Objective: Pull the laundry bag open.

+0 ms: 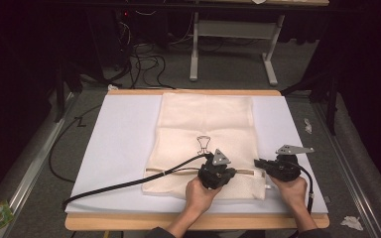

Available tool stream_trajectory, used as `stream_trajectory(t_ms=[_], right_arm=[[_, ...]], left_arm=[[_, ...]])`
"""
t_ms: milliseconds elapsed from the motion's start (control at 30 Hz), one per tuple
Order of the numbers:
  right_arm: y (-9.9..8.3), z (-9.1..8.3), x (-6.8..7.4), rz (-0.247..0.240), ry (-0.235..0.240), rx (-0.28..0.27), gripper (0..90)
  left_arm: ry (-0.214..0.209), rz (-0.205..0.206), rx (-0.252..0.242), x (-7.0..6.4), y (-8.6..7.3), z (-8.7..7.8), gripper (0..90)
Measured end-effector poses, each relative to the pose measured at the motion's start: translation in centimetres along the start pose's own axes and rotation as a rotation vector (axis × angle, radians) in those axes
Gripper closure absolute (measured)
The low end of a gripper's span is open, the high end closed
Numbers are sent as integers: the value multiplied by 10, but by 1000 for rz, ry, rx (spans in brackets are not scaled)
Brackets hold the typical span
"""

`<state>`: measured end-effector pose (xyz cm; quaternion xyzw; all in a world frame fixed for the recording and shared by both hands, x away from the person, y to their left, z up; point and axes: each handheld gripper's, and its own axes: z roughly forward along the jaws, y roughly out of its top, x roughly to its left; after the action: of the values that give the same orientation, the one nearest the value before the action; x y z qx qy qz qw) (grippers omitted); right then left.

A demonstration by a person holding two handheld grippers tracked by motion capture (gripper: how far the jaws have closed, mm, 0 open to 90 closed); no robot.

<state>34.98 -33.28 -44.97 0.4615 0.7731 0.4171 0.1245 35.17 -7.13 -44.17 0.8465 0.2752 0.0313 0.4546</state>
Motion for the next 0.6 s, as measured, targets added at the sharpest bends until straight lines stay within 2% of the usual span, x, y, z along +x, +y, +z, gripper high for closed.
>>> stream_trajectory(t_ms=[133,233,367,600], right_arm=[[0,0,1,-2,0,0,877],[0,0,0,-1,-2,-1,877],[0,0,0,-3,-4,-4,877],[0,0,0,-1,1,-8,877]], left_arm=[[1,5,-3,0,0,-1,870],[-5,-11,-6,3,-1,-3,870],[8,0,-10,3,-2,-7,870],[2,2,-8,4,-1,-8,870]])
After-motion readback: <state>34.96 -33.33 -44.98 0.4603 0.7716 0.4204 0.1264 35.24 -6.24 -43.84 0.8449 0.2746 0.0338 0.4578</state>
